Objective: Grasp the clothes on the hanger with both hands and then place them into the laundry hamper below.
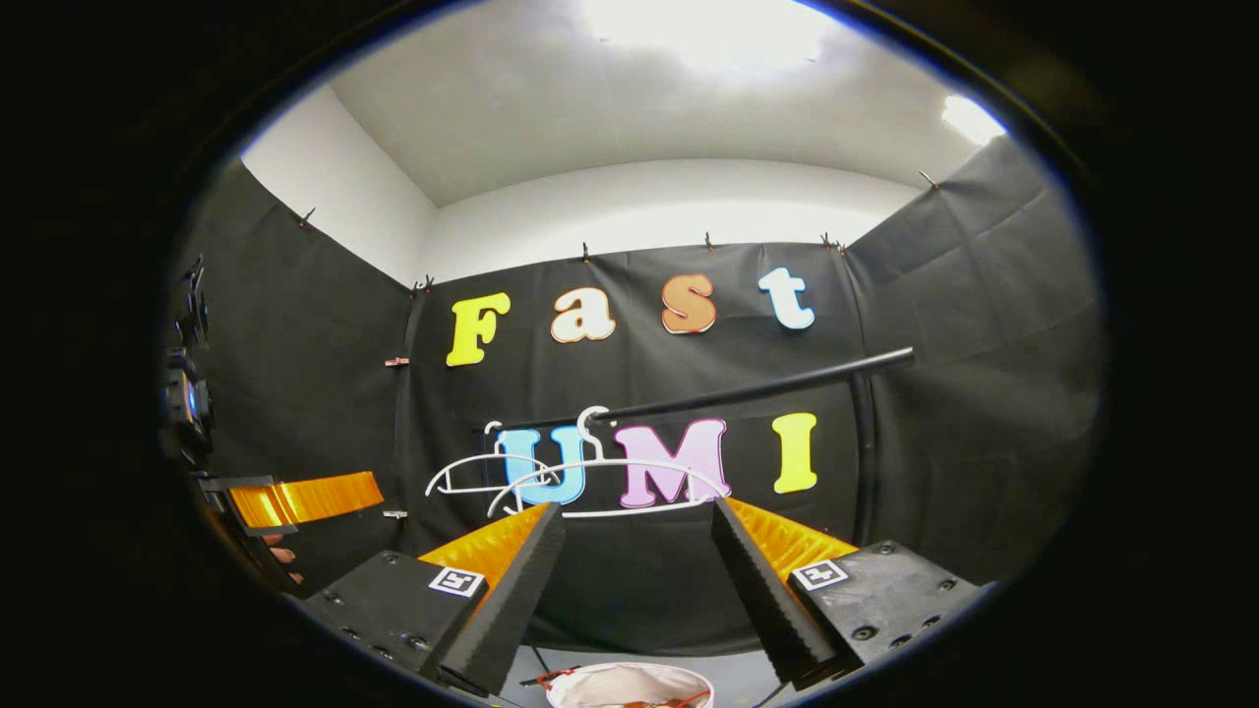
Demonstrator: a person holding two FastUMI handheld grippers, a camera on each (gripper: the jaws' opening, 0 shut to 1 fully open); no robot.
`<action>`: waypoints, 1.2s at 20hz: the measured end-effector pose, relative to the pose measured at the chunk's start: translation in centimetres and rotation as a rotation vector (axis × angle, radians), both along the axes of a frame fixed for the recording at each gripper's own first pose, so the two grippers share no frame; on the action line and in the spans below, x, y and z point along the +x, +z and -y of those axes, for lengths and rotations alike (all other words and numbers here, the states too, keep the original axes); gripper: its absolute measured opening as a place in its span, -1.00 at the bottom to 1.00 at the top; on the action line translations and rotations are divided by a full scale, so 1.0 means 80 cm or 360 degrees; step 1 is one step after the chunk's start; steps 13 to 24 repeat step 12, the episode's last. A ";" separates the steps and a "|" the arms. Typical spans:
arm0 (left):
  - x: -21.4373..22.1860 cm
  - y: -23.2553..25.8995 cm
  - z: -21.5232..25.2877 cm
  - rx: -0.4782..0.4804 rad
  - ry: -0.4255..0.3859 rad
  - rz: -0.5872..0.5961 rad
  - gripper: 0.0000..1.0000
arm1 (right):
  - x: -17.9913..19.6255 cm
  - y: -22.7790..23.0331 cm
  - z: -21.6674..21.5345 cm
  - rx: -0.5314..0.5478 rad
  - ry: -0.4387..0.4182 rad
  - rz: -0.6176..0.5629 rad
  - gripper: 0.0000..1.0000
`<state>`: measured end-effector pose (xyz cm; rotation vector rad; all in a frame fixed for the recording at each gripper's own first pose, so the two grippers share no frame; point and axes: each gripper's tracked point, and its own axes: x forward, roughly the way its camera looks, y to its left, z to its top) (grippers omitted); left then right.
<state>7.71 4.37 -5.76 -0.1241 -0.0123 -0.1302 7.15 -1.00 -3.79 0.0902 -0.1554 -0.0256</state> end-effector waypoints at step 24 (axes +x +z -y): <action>0.001 -0.016 0.040 0.0087 0.0109 -0.0039 0.90 | 0.004 0.013 0.065 -0.0027 0.0028 0.0025 1.00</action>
